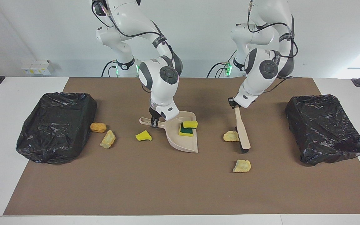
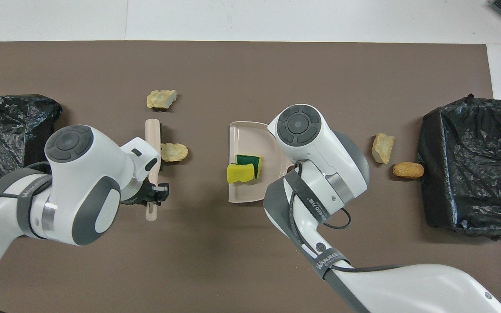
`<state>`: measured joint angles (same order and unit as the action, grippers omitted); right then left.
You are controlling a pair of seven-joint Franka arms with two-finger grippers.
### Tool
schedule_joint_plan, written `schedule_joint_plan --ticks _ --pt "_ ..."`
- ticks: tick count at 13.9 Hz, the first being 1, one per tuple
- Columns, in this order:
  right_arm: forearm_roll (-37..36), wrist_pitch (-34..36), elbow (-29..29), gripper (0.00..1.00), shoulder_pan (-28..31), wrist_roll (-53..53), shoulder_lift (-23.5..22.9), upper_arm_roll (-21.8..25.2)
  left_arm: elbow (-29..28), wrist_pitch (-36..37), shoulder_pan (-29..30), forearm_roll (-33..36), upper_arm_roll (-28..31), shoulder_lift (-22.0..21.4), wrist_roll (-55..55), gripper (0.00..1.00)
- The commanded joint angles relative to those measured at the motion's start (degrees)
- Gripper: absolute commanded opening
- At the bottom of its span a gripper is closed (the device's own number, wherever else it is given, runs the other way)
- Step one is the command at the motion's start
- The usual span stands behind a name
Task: Sweep and dump trash in bin
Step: 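Sweep the paper piece into the dustpan with the left gripper's brush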
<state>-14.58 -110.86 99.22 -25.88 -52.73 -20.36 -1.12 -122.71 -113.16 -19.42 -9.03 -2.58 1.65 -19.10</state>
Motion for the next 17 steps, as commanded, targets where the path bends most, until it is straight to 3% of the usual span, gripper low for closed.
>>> schedule_joint_plan --ticks 1,7,9,13,17 --pt "0.0 -1.8 1.4 0.00 0.5 1.8 0.5 -0.5 -0.8 -3.3 -5.0 -1.5 1.0 -0.6 -1.0 0.00" --pt "0.0 -2.4 1.9 0.00 0.6 1.8 0.6 -0.5 -0.8 -9.3 -14.8 -7.4 0.8 0.4 -11.5 0.00" --pt "0.0 -3.3 2.6 0.00 0.7 1.9 0.8 -0.5 -0.8 -10.8 -16.9 -13.3 0.9 0.4 -12.3 0.00" --pt "0.0 -3.4 2.7 0.00 0.7 2.1 0.8 -0.5 0.0 -11.9 -17.8 -16.7 0.7 0.5 -14.1 0.00" --pt "0.0 -3.5 2.7 0.00 0.7 2.1 0.8 -0.5 0.6 -8.8 -16.7 -14.9 1.1 0.5 -13.4 0.00"
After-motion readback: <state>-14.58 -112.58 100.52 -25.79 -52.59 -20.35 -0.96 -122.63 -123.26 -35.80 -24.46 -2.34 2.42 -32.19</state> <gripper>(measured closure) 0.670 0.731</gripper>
